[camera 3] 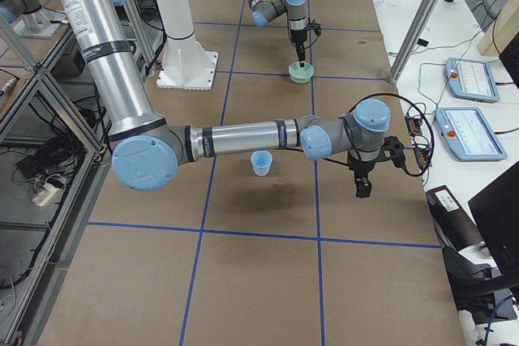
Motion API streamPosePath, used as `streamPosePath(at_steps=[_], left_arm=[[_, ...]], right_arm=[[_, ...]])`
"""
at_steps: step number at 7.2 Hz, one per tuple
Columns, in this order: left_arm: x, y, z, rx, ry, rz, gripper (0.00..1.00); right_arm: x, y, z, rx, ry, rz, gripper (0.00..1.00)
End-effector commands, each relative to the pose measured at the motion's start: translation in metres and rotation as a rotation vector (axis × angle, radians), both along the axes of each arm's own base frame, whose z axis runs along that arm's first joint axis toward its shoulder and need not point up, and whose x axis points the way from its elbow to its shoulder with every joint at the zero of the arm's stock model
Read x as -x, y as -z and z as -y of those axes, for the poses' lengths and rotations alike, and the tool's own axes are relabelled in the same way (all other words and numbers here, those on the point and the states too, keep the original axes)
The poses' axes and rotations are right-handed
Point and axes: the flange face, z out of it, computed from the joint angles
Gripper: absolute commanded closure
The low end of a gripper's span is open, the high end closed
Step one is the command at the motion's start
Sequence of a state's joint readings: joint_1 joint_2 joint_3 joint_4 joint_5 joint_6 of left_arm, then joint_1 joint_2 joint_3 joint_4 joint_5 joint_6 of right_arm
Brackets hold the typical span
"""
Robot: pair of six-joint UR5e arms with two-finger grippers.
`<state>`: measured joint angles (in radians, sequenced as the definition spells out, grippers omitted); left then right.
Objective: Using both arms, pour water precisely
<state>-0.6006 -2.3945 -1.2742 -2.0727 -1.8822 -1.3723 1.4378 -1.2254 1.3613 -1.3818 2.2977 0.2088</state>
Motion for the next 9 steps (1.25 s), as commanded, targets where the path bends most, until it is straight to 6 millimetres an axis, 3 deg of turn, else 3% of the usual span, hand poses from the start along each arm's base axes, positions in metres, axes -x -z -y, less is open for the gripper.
streamPosePath(at_steps=[1, 3, 7, 9], left_arm=[[-0.002, -0.006, 0.002, 0.005, -0.001, 0.010, 0.54], [-0.002, -0.009, 0.002, 0.014, 0.001, 0.020, 0.63], [0.000, -0.002, 0.001, 0.034, 0.013, 0.007, 0.98], [0.005, 0.006, 0.001, 0.043, 0.026, -0.010, 1.00]], right_arm=[[-0.001, 0.004, 0.000, -0.001, 0.004, 0.015, 0.01], [-0.001, 0.004, 0.000, -0.001, 0.004, 0.015, 0.01], [0.003, 0.007, 0.003, -0.004, 0.007, 0.012, 0.01], [0.001, 0.004, 0.002, 0.009, 0.004, 0.010, 0.01]])
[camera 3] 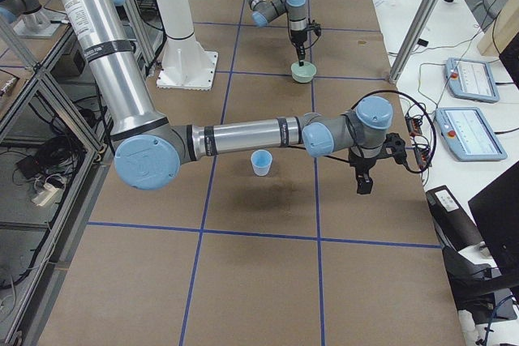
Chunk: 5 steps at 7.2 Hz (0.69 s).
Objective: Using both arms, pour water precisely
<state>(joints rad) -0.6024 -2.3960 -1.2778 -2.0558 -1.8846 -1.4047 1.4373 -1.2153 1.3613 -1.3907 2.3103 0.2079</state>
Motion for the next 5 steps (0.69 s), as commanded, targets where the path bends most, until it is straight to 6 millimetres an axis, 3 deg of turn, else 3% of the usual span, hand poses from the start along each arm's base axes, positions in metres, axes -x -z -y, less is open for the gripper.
streamPosePath(at_steps=[1, 3, 5], left_arm=[[0.014, 0.014, 0.003, -0.002, 0.019, -0.028, 1.00], [0.051, 0.020, 0.021, 0.032, 0.021, -0.022, 1.00], [0.110, -0.026, 0.030, 0.053, 0.031, -0.009, 1.00]], right_arm=[[-0.005, -0.001, -0.001, 0.017, -0.006, 0.006, 0.01], [-0.009, 0.001, -0.001, 0.014, -0.010, 0.007, 0.01], [-0.017, 0.002, -0.003, 0.018, -0.017, 0.033, 0.01]])
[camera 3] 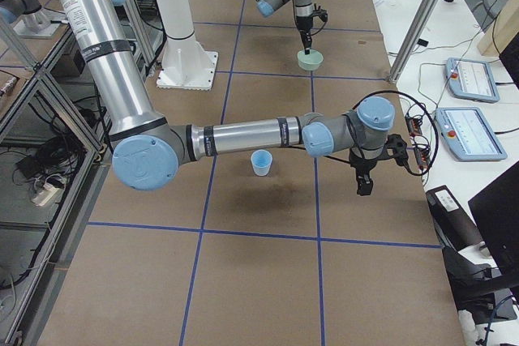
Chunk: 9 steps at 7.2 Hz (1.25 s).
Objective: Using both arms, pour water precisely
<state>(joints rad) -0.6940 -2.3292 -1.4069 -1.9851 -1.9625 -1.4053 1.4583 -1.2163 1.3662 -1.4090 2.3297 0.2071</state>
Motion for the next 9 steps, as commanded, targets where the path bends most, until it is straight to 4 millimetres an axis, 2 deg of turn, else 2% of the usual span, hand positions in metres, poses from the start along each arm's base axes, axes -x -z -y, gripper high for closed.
streamPosePath(at_steps=[1, 3, 5, 6, 7, 8, 9], left_arm=[[0.068, -0.058, 0.004, -0.041, -0.035, 0.037, 1.00], [0.144, -0.135, -0.007, -0.095, -0.072, 0.101, 1.00], [0.230, -0.211, -0.021, -0.142, -0.108, 0.159, 1.00], [0.263, -0.256, -0.036, -0.154, -0.110, 0.166, 1.00], [0.286, -0.293, -0.048, -0.176, -0.124, 0.195, 1.00], [0.302, -0.319, -0.060, -0.174, -0.146, 0.228, 1.00], [0.309, -0.332, -0.068, -0.171, -0.154, 0.239, 1.00]], right_arm=[[-0.006, 0.001, -0.005, 0.002, -0.003, 0.027, 0.01], [-0.009, 0.000, -0.006, 0.003, -0.007, 0.028, 0.01], [-0.009, 0.003, -0.008, -0.004, -0.007, 0.029, 0.01], [-0.010, 0.003, -0.011, -0.007, -0.009, 0.026, 0.01], [-0.011, 0.003, -0.012, -0.006, -0.009, 0.027, 0.01], [-0.011, 0.000, -0.016, -0.002, -0.009, 0.027, 0.01], [-0.011, -0.002, -0.016, 0.001, -0.009, 0.027, 0.01]])
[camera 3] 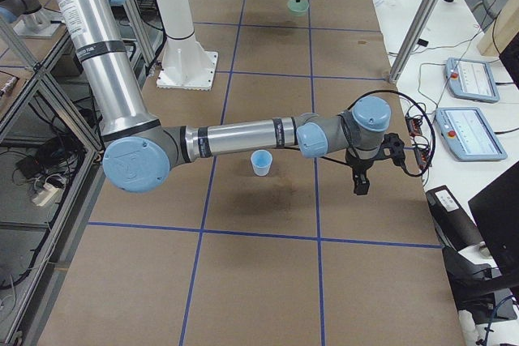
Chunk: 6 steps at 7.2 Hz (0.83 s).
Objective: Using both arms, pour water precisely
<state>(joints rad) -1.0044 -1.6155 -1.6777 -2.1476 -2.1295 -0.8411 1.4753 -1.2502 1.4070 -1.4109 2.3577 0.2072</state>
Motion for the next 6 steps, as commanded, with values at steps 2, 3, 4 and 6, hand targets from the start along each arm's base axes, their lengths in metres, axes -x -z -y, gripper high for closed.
streamPosePath(at_steps=[2, 3, 4, 6], left_arm=[[0.032, -0.049, -0.036, 0.018, -0.028, -0.018, 1.00], [0.037, -0.065, -0.043, 0.015, -0.025, -0.023, 1.00], [0.039, -0.074, -0.049, 0.015, -0.027, -0.028, 1.00], [0.035, -0.067, -0.055, 0.092, -0.039, -0.094, 1.00]], right_arm=[[0.000, -0.002, -0.002, 0.004, 0.000, 0.000, 0.01], [0.000, -0.002, -0.002, 0.004, 0.000, 0.000, 0.01], [0.001, -0.003, -0.002, 0.005, 0.001, 0.000, 0.01], [-0.001, -0.004, -0.004, 0.005, 0.000, 0.000, 0.01]])
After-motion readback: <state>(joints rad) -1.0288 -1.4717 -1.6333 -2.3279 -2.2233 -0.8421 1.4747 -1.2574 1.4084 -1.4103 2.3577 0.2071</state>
